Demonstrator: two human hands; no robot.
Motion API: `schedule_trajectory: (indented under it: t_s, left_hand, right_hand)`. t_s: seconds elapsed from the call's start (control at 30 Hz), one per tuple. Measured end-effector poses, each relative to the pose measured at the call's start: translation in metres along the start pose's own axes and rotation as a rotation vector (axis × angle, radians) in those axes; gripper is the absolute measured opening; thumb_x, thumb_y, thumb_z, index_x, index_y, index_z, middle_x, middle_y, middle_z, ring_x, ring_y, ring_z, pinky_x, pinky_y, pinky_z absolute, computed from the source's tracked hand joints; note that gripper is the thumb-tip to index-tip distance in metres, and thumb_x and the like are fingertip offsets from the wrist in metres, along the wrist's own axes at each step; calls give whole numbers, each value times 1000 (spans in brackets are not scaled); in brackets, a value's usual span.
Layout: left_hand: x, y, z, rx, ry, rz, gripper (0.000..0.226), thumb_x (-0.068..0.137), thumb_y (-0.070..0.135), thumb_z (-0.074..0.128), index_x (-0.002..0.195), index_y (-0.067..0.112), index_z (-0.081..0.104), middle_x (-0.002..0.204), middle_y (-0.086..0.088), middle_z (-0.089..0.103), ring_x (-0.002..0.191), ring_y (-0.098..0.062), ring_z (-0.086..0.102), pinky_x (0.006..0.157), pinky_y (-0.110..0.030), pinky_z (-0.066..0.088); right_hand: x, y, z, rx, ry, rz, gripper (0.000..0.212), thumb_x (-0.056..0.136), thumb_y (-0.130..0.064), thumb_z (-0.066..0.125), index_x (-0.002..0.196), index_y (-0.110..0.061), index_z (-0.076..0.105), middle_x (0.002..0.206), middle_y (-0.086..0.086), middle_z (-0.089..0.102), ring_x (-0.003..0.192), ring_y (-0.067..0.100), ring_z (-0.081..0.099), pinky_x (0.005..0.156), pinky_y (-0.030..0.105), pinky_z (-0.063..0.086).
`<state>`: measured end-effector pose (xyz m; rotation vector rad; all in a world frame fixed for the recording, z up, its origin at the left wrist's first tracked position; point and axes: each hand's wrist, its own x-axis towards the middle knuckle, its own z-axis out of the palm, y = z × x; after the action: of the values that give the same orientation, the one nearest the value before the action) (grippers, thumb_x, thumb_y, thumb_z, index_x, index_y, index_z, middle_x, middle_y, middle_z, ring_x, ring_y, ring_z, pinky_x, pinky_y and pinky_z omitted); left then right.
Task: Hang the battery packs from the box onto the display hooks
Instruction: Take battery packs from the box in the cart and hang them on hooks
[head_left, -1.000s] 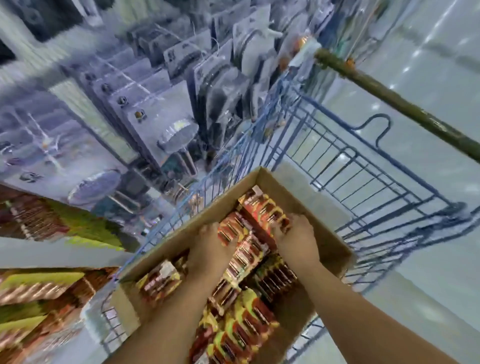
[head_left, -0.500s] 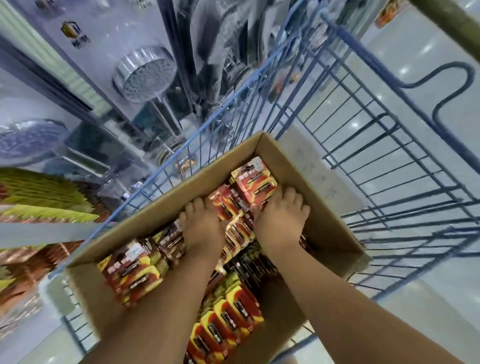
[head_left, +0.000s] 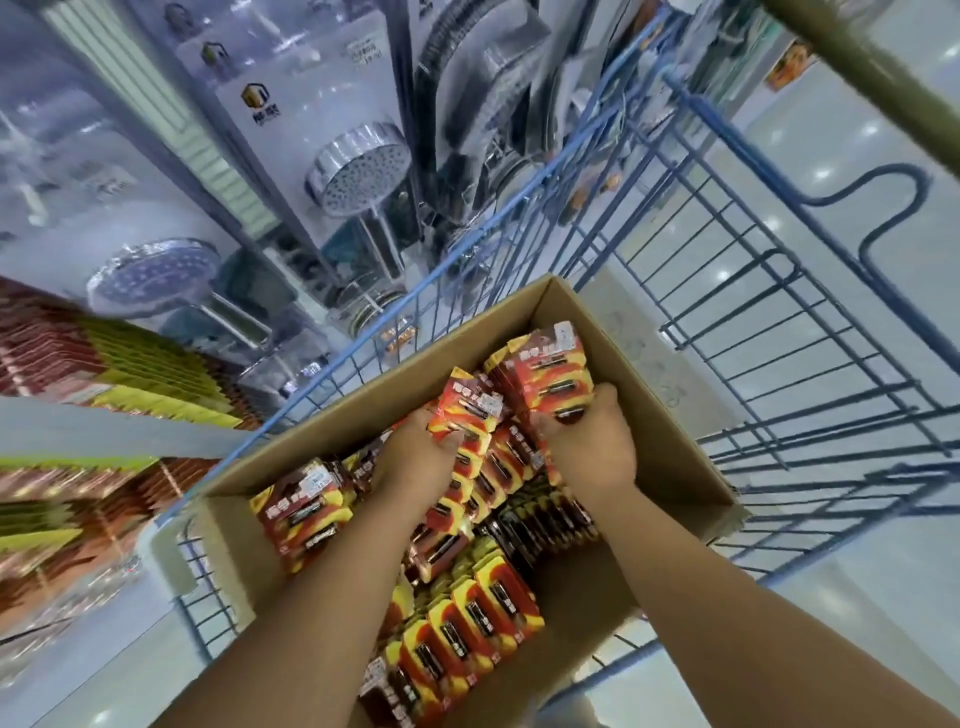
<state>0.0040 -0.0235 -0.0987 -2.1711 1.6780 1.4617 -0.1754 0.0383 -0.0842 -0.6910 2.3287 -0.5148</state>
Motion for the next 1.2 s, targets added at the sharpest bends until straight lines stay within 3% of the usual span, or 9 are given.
schedule_trajectory:
  t_s: [0.07, 0.17, 0.33, 0.47, 0.6, 0.67, 0.87, 1.1, 1.2]
  left_hand:
    - [-15, -4, -11, -111, -46, -3, 47, 99, 50, 63, 141, 30, 55, 129, 2, 70, 99, -20, 72, 81, -36, 58]
    - [-66, -6, -50, -353, -52, 23, 21, 100, 46, 65, 117, 34, 64, 105, 7, 78, 85, -14, 77, 73, -34, 59]
    - [-158, -10, -132, -683, 163, 115, 14, 100, 37, 67, 114, 31, 68, 98, 7, 81, 85, -16, 79, 84, -46, 63]
    - [-232, -9, -213, -1012, 273, 253, 17, 107, 15, 54, 112, 11, 69, 77, -3, 67, 59, -23, 62, 53, -33, 53]
    - [-293, -26, -296, -1026, 632, 265, 11, 104, 29, 64, 113, 26, 70, 103, -13, 79, 89, -42, 75, 78, -67, 60]
    - [-322, -31, -337, -1024, 773, 329, 17, 97, 42, 70, 112, 33, 71, 109, -10, 79, 98, -40, 76, 85, -69, 57]
    - [-375, -33, -449, -1073, 1035, 497, 9, 104, 29, 61, 107, 30, 69, 96, 4, 81, 84, -19, 79, 75, -42, 62]
    - [-356, -50, -502, -1017, 1033, 509, 11, 104, 38, 60, 112, 36, 68, 100, 11, 80, 89, -14, 79, 80, -48, 64]
    - [-343, -55, -502, -1024, 983, 509, 12, 103, 38, 62, 111, 38, 70, 102, 9, 80, 92, -17, 79, 81, -50, 64]
  right_hand:
    - [-5, 1, -13, 263, -111, 70, 43, 83, -42, 85, 108, -30, 52, 103, -4, 70, 94, 22, 73, 83, 51, 63]
    - [-37, -16, -44, 453, -291, -7, 36, 87, -41, 83, 112, -35, 58, 108, -5, 75, 97, 16, 74, 86, 39, 59]
    - [-102, -90, -88, 575, -549, -271, 29, 96, -29, 75, 122, -25, 66, 110, -1, 79, 100, 21, 77, 79, 33, 61]
    - [-166, -180, -95, 624, -758, -447, 27, 95, -16, 71, 122, -14, 66, 111, 12, 78, 105, 34, 75, 79, 40, 64]
    - [-239, -270, -91, 600, -878, -664, 27, 97, -20, 67, 124, -17, 66, 116, 11, 77, 110, 31, 73, 97, 53, 59]
    - [-278, -313, -92, 603, -934, -741, 25, 96, -27, 67, 120, -24, 69, 114, 5, 78, 108, 27, 74, 98, 54, 58]
    - [-374, -419, -82, 600, -936, -939, 18, 99, -35, 67, 117, -34, 68, 112, -9, 79, 107, 18, 75, 99, 53, 57]
    - [-408, -456, -54, 684, -746, -917, 18, 103, -37, 63, 120, -37, 65, 100, -17, 79, 86, 4, 77, 65, 24, 62]
    - [-404, -454, -49, 706, -727, -878, 20, 103, -35, 62, 123, -36, 65, 102, -17, 79, 88, 6, 78, 66, 26, 63]
